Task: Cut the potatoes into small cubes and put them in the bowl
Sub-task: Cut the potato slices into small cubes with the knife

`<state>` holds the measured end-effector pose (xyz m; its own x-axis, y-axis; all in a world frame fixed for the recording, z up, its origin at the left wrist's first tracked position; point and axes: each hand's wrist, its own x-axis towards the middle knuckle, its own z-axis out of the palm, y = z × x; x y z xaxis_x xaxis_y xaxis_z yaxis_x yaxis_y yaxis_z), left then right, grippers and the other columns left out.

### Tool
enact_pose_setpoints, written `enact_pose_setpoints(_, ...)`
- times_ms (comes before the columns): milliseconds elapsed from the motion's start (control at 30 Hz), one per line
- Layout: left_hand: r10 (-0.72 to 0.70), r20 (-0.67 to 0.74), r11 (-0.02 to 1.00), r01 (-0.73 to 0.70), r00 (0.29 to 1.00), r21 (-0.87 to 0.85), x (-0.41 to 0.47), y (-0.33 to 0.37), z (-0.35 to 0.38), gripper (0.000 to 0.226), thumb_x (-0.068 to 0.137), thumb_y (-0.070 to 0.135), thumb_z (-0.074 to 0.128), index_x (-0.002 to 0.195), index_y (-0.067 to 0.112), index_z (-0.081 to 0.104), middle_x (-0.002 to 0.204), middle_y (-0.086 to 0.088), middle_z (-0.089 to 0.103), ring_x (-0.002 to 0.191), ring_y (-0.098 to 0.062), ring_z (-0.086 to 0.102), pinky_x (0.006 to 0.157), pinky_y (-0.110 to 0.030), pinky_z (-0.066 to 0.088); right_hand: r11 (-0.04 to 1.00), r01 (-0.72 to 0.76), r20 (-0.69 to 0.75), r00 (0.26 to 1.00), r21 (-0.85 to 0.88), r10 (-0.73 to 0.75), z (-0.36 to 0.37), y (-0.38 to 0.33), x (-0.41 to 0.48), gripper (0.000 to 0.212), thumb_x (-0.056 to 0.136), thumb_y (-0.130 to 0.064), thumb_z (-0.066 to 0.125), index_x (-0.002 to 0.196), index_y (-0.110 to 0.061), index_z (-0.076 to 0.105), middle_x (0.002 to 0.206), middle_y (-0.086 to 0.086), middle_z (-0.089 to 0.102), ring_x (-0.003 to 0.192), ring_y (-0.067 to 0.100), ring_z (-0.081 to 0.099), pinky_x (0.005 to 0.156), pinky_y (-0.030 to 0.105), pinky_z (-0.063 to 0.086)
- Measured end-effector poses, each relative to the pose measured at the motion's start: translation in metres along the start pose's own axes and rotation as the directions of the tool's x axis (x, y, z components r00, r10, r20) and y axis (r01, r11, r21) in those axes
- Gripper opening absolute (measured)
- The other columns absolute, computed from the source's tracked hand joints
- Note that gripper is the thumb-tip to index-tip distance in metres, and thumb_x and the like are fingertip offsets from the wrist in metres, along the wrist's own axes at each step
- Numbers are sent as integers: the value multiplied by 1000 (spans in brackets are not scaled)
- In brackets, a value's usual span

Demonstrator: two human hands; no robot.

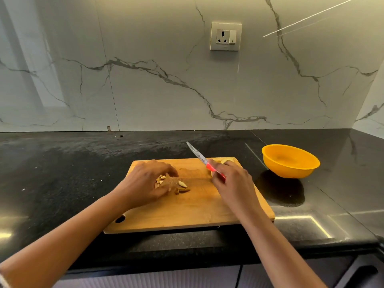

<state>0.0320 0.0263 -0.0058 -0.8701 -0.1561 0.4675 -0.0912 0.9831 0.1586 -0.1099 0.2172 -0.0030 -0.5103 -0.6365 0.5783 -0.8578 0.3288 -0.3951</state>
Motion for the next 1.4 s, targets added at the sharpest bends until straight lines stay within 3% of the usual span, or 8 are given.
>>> enact_pose_setpoints(133, -8, 124, 1000, 9, 992, -11, 3, 2, 7, 52, 73, 74, 38, 100, 39, 65, 96, 26, 59, 92, 2, 54, 85, -31, 47, 999, -40, 16, 999, 30, 40, 9, 5, 1, 41, 95, -24, 55, 136, -27, 50, 90, -9, 51, 82, 7, 50, 73, 21, 45)
enact_pose_setpoints(333, -18, 0, 979, 17, 1000, 202, -2, -11, 1, 16, 85, 40, 59, 96, 34, 69, 98, 15, 68, 92, -9, 60, 80, -30, 34, 995, -102, 24, 995, 21, 102, 8, 13, -5, 40, 95, -28, 54, 135, -29, 51, 93, -7, 57, 84, 8, 51, 74, 22, 43)
enact_pose_setpoints(433, 22, -72, 957, 0, 997, 290, -9, -22, -1, 32, 82, 51, 44, 93, 36, 70, 98, 14, 69, 90, -14, 63, 74, -32, 35, 994, -111, 29, 993, 13, 110, 8, 12, -4, 41, 96, -28, 53, 136, -29, 50, 93, -8, 56, 85, 8, 50, 78, 23, 42)
enact_pose_setpoints(567, 42, -150, 982, -12, 988, 190, -6, -21, -3, 43, 81, 62, 41, 92, 33, 71, 101, 13, 68, 97, -12, 60, 77, -33, 34, 992, -126, 20, 992, 19, 126, 8, 13, -5, 41, 95, -28, 53, 136, -28, 50, 96, -7, 58, 87, 9, 51, 81, 24, 42)
enact_pose_setpoints(733, 82, 52, 992, -86, 995, 88, 11, 0, 3, 67, 74, 82, 26, 104, 39, 69, 109, 20, 64, 102, -1, 50, 78, -24, 30, 991, -130, 23, 991, 11, 130, 8, 14, -5, 42, 96, -29, 52, 138, -29, 47, 101, -6, 59, 88, 7, 49, 82, 22, 41)
enact_pose_setpoints(1067, 233, -4, 942, -225, 972, 250, 16, 2, 13, 44, 87, 59, 34, 91, 39, 73, 89, 22, 69, 81, -2, 62, 66, -25, 40, 992, -125, 8, 992, 21, 125, 8, 14, -6, 41, 96, -29, 53, 137, -29, 48, 99, -7, 58, 85, 7, 50, 78, 21, 44)
enact_pose_setpoints(1233, 74, 68, 997, -73, 995, -20, 24, 5, 13, 19, 85, 39, 64, 97, 29, 74, 90, 12, 72, 75, 1, 60, 68, -19, 50, 991, -128, 13, 992, 32, 128, 7, 14, -7, 42, 96, -29, 52, 138, -29, 47, 100, -7, 58, 86, 6, 49, 79, 19, 40)
enact_pose_setpoints(1400, -15, 38, 998, 17, 999, -61, 22, 9, 15, 20, 84, 32, 68, 102, 26, 73, 94, 9, 72, 80, -2, 61, 72, -18, 50, 992, -123, 17, 992, 18, 123, 5, 11, -9, 43, 97, -29, 52, 139, -30, 45, 98, -9, 56, 86, 6, 48, 77, 19, 42)
